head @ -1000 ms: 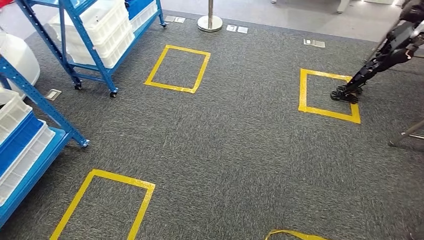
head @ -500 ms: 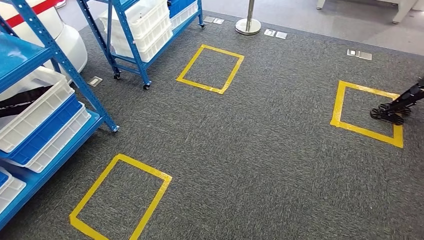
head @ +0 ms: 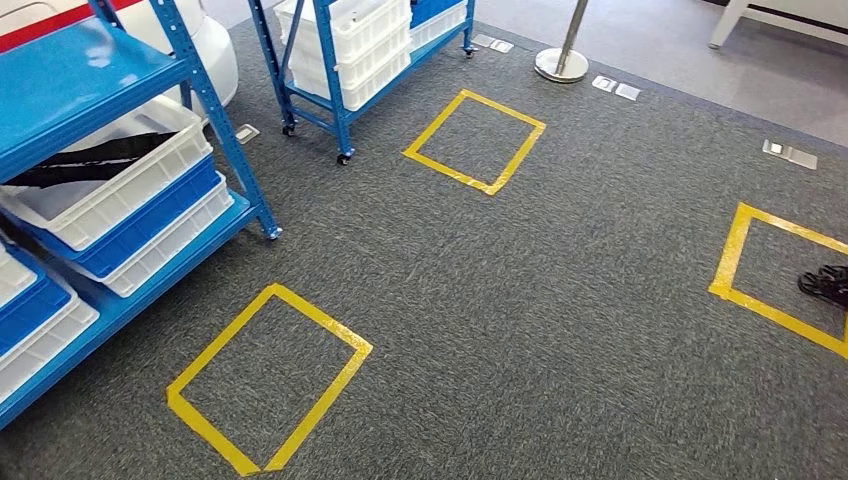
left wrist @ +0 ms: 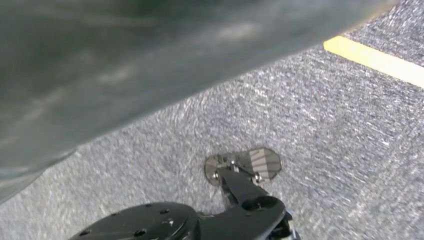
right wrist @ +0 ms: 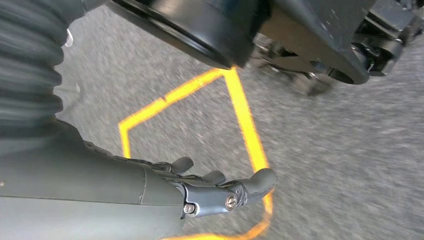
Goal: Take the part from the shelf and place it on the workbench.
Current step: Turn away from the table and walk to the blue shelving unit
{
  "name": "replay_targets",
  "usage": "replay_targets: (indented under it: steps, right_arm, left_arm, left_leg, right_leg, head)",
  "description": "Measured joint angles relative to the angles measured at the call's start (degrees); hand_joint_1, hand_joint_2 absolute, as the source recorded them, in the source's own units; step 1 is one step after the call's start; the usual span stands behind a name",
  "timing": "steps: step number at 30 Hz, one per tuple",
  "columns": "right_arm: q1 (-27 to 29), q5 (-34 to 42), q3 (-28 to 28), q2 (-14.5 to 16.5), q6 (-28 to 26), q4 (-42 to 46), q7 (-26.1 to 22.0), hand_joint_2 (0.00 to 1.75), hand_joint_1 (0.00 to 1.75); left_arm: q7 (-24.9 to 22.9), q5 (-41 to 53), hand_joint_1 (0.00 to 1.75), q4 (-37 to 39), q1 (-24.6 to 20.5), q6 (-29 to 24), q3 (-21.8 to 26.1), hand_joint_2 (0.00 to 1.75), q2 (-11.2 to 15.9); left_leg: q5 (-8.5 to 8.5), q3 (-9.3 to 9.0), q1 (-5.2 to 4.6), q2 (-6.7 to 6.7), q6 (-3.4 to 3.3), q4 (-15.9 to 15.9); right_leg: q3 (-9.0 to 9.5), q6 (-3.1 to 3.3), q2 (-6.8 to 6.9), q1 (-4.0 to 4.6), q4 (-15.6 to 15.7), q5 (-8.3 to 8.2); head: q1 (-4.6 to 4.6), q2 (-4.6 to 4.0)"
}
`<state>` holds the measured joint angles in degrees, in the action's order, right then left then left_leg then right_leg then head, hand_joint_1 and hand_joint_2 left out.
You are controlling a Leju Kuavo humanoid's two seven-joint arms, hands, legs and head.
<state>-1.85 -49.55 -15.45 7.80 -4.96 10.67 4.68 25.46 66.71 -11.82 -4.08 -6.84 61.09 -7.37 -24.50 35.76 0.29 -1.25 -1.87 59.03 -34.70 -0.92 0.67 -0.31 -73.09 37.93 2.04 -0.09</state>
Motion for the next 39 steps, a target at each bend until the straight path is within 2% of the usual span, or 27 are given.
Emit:
replay_targets:
  steps: [3, 5, 6, 8, 9, 10, 12, 13, 14, 15, 16, 17, 18, 20, 22, 24, 25, 27, 29, 31, 32, 33, 35, 36, 37, 38, 39]
  right_arm:
    - [-0.04, 0.0, 0.0, 0.01, 0.0, 0.0, 0.0, 1.75, 0.0]
    - [-0.14, 0.01, 0.0, 0.01, 0.0, 0.01, -0.01, 1.75, 0.0]
    - [-0.17, -0.01, 0.0, -0.02, 0.0, 0.02, 0.0, 1.75, 0.0]
    - [-0.07, -0.16, -0.01, -0.04, 0.1, -0.01, 0.05, 1.75, 0.0]
    - [-0.07, -0.27, -0.02, -0.01, 0.15, -0.02, 0.06, 1.75, 0.0]
    - [-0.07, -0.35, -0.03, 0.07, 0.2, -0.03, 0.05, 1.75, 0.0]
    - [-0.06, -0.45, -0.04, 0.16, 0.2, -0.02, 0.01, 1.75, 0.0]
    - [0.04, -0.48, -0.06, 0.16, 0.21, -0.02, 0.0, 1.75, 0.0]
    - [0.14, -0.55, -0.07, 0.14, 0.2, -0.02, 0.01, 1.75, 0.0]
    - [0.19, -0.6, -0.08, 0.1, 0.21, -0.02, 0.05, 1.75, 0.0]
    - [0.2, -0.67, -0.09, 0.05, 0.21, -0.02, 0.1, 1.75, 0.0]
    - [0.19, -0.76, -0.09, 0.01, 0.2, -0.02, 0.15, 1.31, 0.0]
    - [0.17, -0.9, -0.09, -0.03, 0.14, -0.02, 0.14, 0.87, 0.0]
    - [0.22, -1.3, -0.08, -0.06, -0.25, -0.03, -0.38, 0.0, 0.0]
    - [0.4, -1.55, -0.07, -0.08, -1.02, -0.03, -1.28, 0.0, 0.0]
    - [0.47, -1.58, -0.07, -0.05, -1.63, -0.03, -1.86, 0.0, 0.0]
    - [0.48, -1.59, -0.07, -0.04, -1.77, -0.02, -1.98, 0.0, 0.0]
    - [0.62, -1.6, -0.07, -0.06, -1.9, 0.0, -2.14, 0.0, 0.0]
    - [0.86, -1.56, -0.07, -0.11, -1.96, 0.0, -2.21, 0.0, 0.0]
    - [1.04, -1.36, -0.07, -0.17, -2.06, 0.0, -2.21, 0.0, 0.0]
    - [1.15, -1.21, -0.08, -0.21, -2.2, 0.0, -2.18, 0.0, 0.0]
    - [1.22, -1.04, -0.11, -0.25, -2.46, 0.0, -2.12, 0.0, 0.0]
    - [1.24, -0.78, -0.19, -0.29, -3.32, 0.0, -2.04, 0.0, 0.0]
    - [1.19, -0.69, -0.23, -0.25, -3.88, 0.0, -2.12, 0.0, 0.0]
    - [1.14, -0.68, -0.31, -0.2, -4.52, 0.0, -2.31, 0.0, 0.0]
    - [1.12, -0.7, -0.4, -0.13, -5.21, 0.0, -2.53, 0.0, 0.0]
    - [1.12, -0.74, -0.52, -0.1, -5.87, 0.0, -2.73, 0.0, 0.0]
  left_arm:
    - [0.0, 0.0, 0.0, 0.0, 0.0, 0.0, 0.0, 0.0, -0.01]
    - [0.01, 0.0, 0.0, 0.01, 0.02, 0.0, 0.0, 0.0, -0.03]
    - [0.02, 0.0, 0.0, 0.01, 0.04, 0.0, 0.0, 0.0, -0.05]
    - [-0.04, 0.01, 0.0, 0.02, 0.19, -0.17, 0.01, 0.0, -0.04]
    - [-0.08, 0.02, 0.0, 0.01, 0.38, -0.29, 0.02, 0.0, -0.01]
    - [-0.13, 0.04, 0.0, 0.01, 0.55, -0.43, 0.03, 0.0, 0.03]
    - [-0.15, 0.08, 0.0, 0.02, 0.73, -0.52, 0.04, 0.0, 0.06]
    - [-0.15, 0.1, 0.0, 0.02, 0.67, -0.53, 0.04, 0.0, 0.03]
    - [-0.15, 0.13, 0.0, 0.02, 0.61, -0.53, 0.03, 0.0, -0.01]
    - [-0.15, 0.16, 0.0, 0.02, 0.57, -0.52, 0.03, 0.0, -0.05]
    - [-0.15, 0.2, 0.0, 0.02, 0.57, -0.52, 0.02, 0.0, -0.08]
    - [-0.15, 0.25, 0.0, 0.02, 0.59, -0.53, 0.02, 0.0, -0.1]
    - [-0.15, 0.28, 0.0, 0.02, 0.61, -0.54, 0.02, 0.0, -0.1]
    - [-0.18, 0.31, 0.0, 0.02, 0.58, -0.64, 0.02, 0.0, -0.08]
    - [-0.24, 0.3, 0.0, 0.01, 0.54, -0.87, 0.03, 0.0, -0.07]
    - [-0.29, 0.28, 0.0, 0.01, 0.61, -1.04, 0.06, 0.0, -0.05]
    - [-0.31, 0.28, 0.0, 0.02, 0.66, -1.06, 0.07, 0.0, -0.08]
    - [-0.32, 0.28, 0.0, 0.01, 0.59, -1.08, 0.09, 0.0, -0.13]
    - [-0.32, 0.27, 0.0, 0.0, 0.31, -1.13, 0.09, 0.0, -0.21]
    - [-0.42, 0.3, 0.0, 0.0, 0.12, -1.19, 0.09, 0.0, -0.32]
    - [-0.59, 0.34, 0.0, 0.0, 0.1, -1.26, 0.09, 0.0, -0.37]
    - [-0.91, 0.4, 0.0, 0.0, 0.11, -1.4, 0.09, 0.0, -0.43]
    - [-1.73, 0.57, 0.0, -0.01, 0.11, -1.74, 0.09, 0.0, -0.49]
    - [-2.12, 0.64, 0.0, -0.01, 0.1, -1.9, 0.09, 0.0, -0.49]
    - [-2.39, 0.68, 0.0, -0.02, 0.1, -2.01, 0.09, 0.0, -0.46]
    - [-2.62, 0.7, 0.0, -0.02, 0.12, -2.13, 0.1, 0.0, -0.42]
    - [-2.81, 0.7, 0.0, -0.02, 0.16, -2.22, 0.14, 0.0, -0.39]
  left_leg:
    - [0.01, 0.02, 0.0, -0.18, -0.02, 0.0]
    - [0.05, 0.02, 0.02, -0.92, -0.01, 0.01]
    - [0.12, 0.01, 0.09, -1.8, 0.09, 0.03]
    - [0.73, 0.32, 0.13, -4.74, 1.21, -0.05]
    - [1.11, 0.53, 0.19, -6.2, 1.89, -0.11]
    - [1.21, 0.85, 0.14, -6.36, 2.53, 0.07]
    - [-0.65, 2.2, 0.08, -3.44, 3.01, 3.02]
    - [-2.47, 3.58, 0.06, -1.45, 3.17, 6.2]
    - [-4.4, 5.3, 0.13, -0.21, 3.33, 10.11]
    - [-5.81, 6.89, 0.26, 0.37, 3.47, 13.65]
    - [-6.31, 7.8, 0.36, 0.65, 3.55, 15.76]
    - [-5.72, 7.61, 0.43, 0.85, 3.55, 15.69]
    - [-4.29, 6.37, 0.45, 1.1, 3.45, 13.55]
    - [-1.21, 2.1, 0.22, 2.45, 2.89, 6.11]
    - [-0.51, -0.34, -0.28, 3.51, 2.28, 1.68]
    - [-0.92, -0.4, -0.68, 3.26, 1.8, 1.01]
    - [-0.82, -0.55, -0.56, 3.0, 1.5, 0.62]
    - [-0.41, -1.03, -0.18, 2.45, 0.71, -0.37]
    - [-0.17, -1.2, 0.03, 1.75, 0.19, -0.85]
    - [-0.17, -1.12, 0.07, 0.93, 0.13, -0.84]
    - [-0.18, -1.15, 0.13, 0.54, 0.15, -0.83]
    - [-0.19, -1.21, 0.23, 0.2, 0.22, -0.79]
    - [-0.25, -1.25, 0.34, -0.36, 0.67, -0.6]
    - [-0.36, -1.17, 0.28, -0.55, 1.06, -0.38]
    - [-0.47, -1.07, 0.15, -0.66, 1.43, -0.18]
    - [-0.66, -0.98, 0.01, -0.72, 1.44, -0.03]
    - [-0.75, -0.94, -0.02, -0.74, 1.02, 0.03]
  right_leg:
    - [-0.35, -0.03, -0.02, 0.0, -0.68, 0.17]
    - [-0.75, -0.39, -0.04, -0.08, -1.3, -0.1]
    - [-0.08, -0.96, -0.17, -0.24, 0.37, -1.27]
    - [3.02, -1.48, -1.88, -0.67, 8.3, -5.2]
    - [4.69, -1.44, -2.45, -0.96, 12.3, -7.13]
    - [5.61, -0.98, -2.72, -1.15, 14.45, -8.09]
    - [5.99, -0.23, -1.29, -1.3, 14.59, -8.35]
    - [6.09, 0.06, -0.53, -1.19, 14.62, -8.34]
    - [6.12, 0.34, 0.29, -1.03, 14.62, -8.27]
    - [6.14, 0.56, 1.14, -0.87, 14.62, -8.18]
    - [6.21, 0.68, 1.92, -0.76, 14.61, -8.08]
    - [6.34, 0.77, 2.58, -0.7, 14.61, -7.95]
    - [6.53, 0.8, 3.12, -0.67, 14.61, -7.81]
    - [6.88, 0.57, 3.92, -0.55, 14.61, -7.39]
    - [6.84, 0.11, 4.5, -0.27, 14.62, -7.04]
    - [7.01, -0.38, 5.01, -0.1, 14.86, -6.97]
    - [7.17, -0.62, 4.99, -0.12, 14.87, -6.84]
    - [6.39, -0.9, 3.08, -0.16, 12.77, -5.68]
    - [2.83, -0.76, 0.47, -0.34, 6.19, -3.14]
    - [-1.02, -1.04, -0.29, -0.56, -0.11, -1.61]
    - [-1.81, -1.57, -0.36, -0.7, -0.74, -2.07]
    - [-1.49, -2.31, -0.36, -0.91, 0.95, -3.45]
    - [1.1, -3.79, -0.42, -1.5, 8.23, -7.12]
    - [2.26, -3.9, -0.59, -1.69, 11.42, -8.5]
    - [2.94, -3.6, -0.75, -1.83, 13.36, -9.26]
    - [3.12, -3.12, -0.89, -1.86, 14.12, -9.51]
    - [3.27, -2.57, -0.98, -1.8, 14.19, -9.64]
  head:
    - [0.0, 0.0]
    - [0.01, 0.0]
    - [0.01, 0.0]
    - [0.02, 0.0]
    - [0.04, 0.0]
    - [0.09, 0.0]
    - [0.5, 0.0]
    - [0.7, 0.0]
    - [0.87, 0.0]
    - [0.87, 0.0]
    - [0.87, 0.0]
    - [0.88, 0.0]
    - [0.89, 0.0]
    - [0.89, 0.0]
    - [0.84, 0.0]
    - [0.84, 0.0]
    - [0.85, 0.0]
    - [0.69, 0.0]
    - [0.41, 0.0]
    - [0.32, 0.0]
    - [0.32, 0.0]
    - [0.28, 0.0]
    - [0.19, 0.0]
    - [0.17, 0.0]
    - [0.26, 0.0]
    - [0.34, 0.0]
    - [0.48, 0.0]
